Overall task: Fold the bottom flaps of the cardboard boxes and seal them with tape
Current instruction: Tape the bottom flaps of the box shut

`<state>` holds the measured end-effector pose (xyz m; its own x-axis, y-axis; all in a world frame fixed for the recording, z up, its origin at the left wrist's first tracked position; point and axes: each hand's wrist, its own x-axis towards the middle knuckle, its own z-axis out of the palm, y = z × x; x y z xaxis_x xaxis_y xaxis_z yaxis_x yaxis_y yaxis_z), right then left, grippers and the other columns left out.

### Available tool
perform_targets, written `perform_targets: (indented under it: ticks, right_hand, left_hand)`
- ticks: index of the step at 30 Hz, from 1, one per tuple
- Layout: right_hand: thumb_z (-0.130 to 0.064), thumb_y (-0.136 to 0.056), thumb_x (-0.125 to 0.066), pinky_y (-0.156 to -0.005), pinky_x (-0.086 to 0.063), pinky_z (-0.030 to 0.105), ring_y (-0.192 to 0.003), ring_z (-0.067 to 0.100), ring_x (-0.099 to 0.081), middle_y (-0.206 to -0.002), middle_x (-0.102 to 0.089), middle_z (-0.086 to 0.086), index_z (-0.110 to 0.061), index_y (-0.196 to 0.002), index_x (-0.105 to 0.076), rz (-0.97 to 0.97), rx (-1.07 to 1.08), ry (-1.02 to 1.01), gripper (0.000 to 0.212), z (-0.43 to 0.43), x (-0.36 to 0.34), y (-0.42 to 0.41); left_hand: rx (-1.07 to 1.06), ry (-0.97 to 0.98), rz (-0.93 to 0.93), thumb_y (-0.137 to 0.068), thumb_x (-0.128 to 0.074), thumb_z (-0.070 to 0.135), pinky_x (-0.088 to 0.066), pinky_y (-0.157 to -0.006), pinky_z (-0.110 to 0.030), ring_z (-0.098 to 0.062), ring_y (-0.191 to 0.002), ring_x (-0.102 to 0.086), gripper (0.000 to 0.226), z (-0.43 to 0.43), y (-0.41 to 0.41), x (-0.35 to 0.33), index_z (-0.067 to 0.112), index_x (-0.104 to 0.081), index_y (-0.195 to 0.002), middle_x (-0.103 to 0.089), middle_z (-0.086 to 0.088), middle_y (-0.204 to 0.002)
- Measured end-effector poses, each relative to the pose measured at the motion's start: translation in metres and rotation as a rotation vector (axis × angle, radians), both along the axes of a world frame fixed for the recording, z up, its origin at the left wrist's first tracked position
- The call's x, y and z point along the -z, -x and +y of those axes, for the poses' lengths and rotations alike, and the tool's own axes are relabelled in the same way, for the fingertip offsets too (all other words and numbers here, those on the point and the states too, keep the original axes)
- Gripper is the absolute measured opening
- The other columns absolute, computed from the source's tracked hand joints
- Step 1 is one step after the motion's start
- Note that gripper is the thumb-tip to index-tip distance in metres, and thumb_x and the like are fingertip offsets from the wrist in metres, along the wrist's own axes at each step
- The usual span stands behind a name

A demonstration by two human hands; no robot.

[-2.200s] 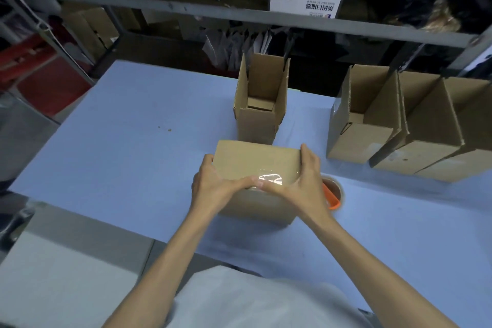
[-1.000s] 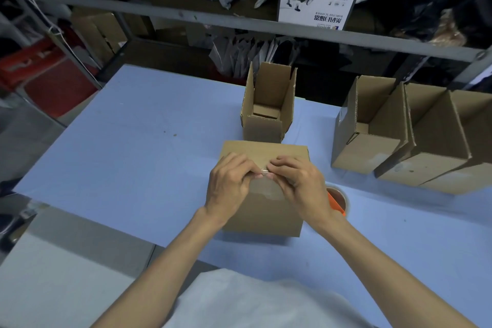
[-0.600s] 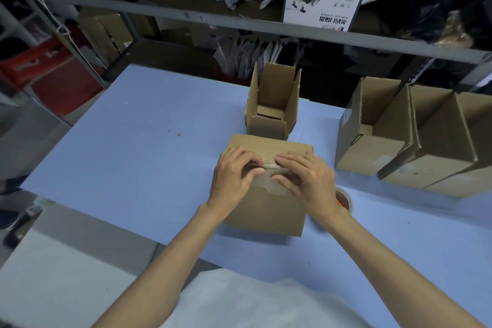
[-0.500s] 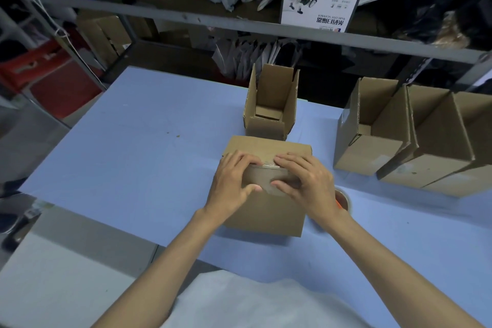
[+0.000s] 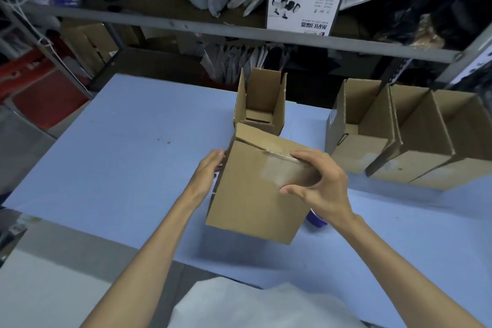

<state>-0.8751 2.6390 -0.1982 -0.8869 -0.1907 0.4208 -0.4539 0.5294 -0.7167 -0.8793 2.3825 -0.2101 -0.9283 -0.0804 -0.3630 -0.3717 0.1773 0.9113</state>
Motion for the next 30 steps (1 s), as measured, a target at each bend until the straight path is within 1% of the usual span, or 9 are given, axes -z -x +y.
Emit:
perform_targets:
  ticks: [3,7,10,13,15,18,22,25,30]
  right_hand:
    - [-0.029,-0.048,-0.095,-0.088,-0.049,0.031,-0.105,0.012,-0.059,-0.111,-0.065,-0.006,-0.014,-0.112,-0.066,-0.125,-0.063,0.076,0.072,0.018,-0.006,0.008]
    - [-0.036,-0.051,-0.09,-0.084,-0.042,0.017,-0.109,-0.003,-0.052,-0.115,-0.062,-0.016,-0.028,-0.117,-0.065,-0.315,0.044,0.083,0.071,0.048,-0.001,0.01]
    - [-0.035,-0.064,-0.083,-0.09,-0.045,0.024,-0.116,0.003,-0.052,-0.123,-0.061,-0.012,-0.03,-0.125,-0.061,-0.366,0.13,0.172,0.065,0.066,0.003,0.006]
    - [-0.044,-0.076,-0.075,-0.074,-0.053,0.016,-0.112,0.005,-0.057,-0.122,-0.062,-0.008,-0.033,-0.125,-0.06,-0.388,0.17,0.275,0.053,0.065,0.0,-0.003]
    - [-0.052,-0.081,-0.066,-0.07,-0.054,0.017,-0.114,0.005,-0.057,-0.124,-0.062,-0.008,-0.032,-0.127,-0.059,-0.418,0.131,0.343,0.05,0.06,-0.005,-0.008]
    - [-0.053,-0.078,-0.061,-0.091,-0.048,0.035,-0.121,0.011,-0.054,-0.129,-0.06,-0.01,-0.03,-0.133,-0.053,-0.461,0.069,0.405,0.06,0.06,-0.014,-0.006]
    - [-0.033,-0.076,-0.071,-0.094,-0.048,0.035,-0.112,0.011,-0.06,-0.116,-0.067,-0.006,-0.021,-0.124,-0.061,-0.455,0.165,0.425,0.05,0.066,-0.029,0.006]
    - [-0.014,-0.079,-0.073,-0.078,-0.053,0.024,-0.09,0.004,-0.066,-0.093,-0.072,-0.009,-0.021,-0.106,-0.07,-0.398,0.277,0.313,0.027,0.074,-0.042,0.023]
    - [-0.004,-0.073,-0.069,-0.064,-0.045,0.003,-0.074,-0.005,-0.062,-0.089,-0.067,-0.005,-0.014,-0.116,-0.062,-0.363,0.35,0.071,0.045,0.072,-0.057,0.063]
  left_hand:
    - [0.065,0.135,0.049,-0.091,-0.06,0.007,-0.052,-0.081,-0.031,-0.016,-0.086,-0.061,0.021,0.005,0.0,-0.001,0.014,-0.061,-0.111,-0.064,-0.005,-0.107]
    - [0.045,0.176,0.129,-0.086,-0.069,0.012,-0.055,-0.075,-0.037,-0.016,-0.065,-0.062,0.011,0.019,-0.008,-0.01,0.016,-0.069,-0.097,-0.069,-0.003,-0.099]
    - [0.054,0.156,0.214,-0.083,-0.073,0.015,-0.054,-0.063,-0.03,-0.006,-0.054,-0.054,0.011,0.036,-0.01,-0.023,0.016,-0.072,-0.093,-0.068,-0.003,-0.09]
    - [-0.001,0.213,0.273,-0.079,-0.075,0.013,-0.045,-0.055,-0.016,0.001,-0.047,-0.048,0.01,0.063,-0.008,-0.034,0.014,-0.07,-0.088,-0.064,0.004,-0.076]
    - [-0.041,0.27,0.296,-0.077,-0.075,0.012,-0.043,-0.055,-0.012,0.003,-0.051,-0.051,0.009,0.082,-0.004,-0.041,0.013,-0.07,-0.084,-0.063,0.009,-0.071]
    - [-0.086,0.321,0.266,-0.075,-0.073,0.013,-0.05,-0.066,-0.021,0.0,-0.063,-0.057,0.012,0.102,0.007,-0.049,0.013,-0.07,-0.086,-0.065,0.008,-0.07]
    - [-0.067,0.327,0.252,-0.075,-0.07,0.017,-0.052,-0.067,-0.023,-0.01,-0.076,-0.064,0.011,0.122,0.027,-0.062,0.014,-0.071,-0.086,-0.069,0.005,-0.073]
    - [-0.073,0.341,0.268,-0.076,-0.069,0.015,-0.038,-0.056,-0.003,0.001,-0.068,-0.058,0.009,0.132,0.048,-0.07,0.013,-0.071,-0.085,-0.065,0.011,-0.065]
    - [-0.1,0.389,0.311,-0.078,-0.068,0.014,-0.042,-0.065,-0.019,-0.008,-0.075,-0.061,0.01,0.145,0.089,-0.081,0.015,-0.071,-0.088,-0.061,0.015,-0.064]
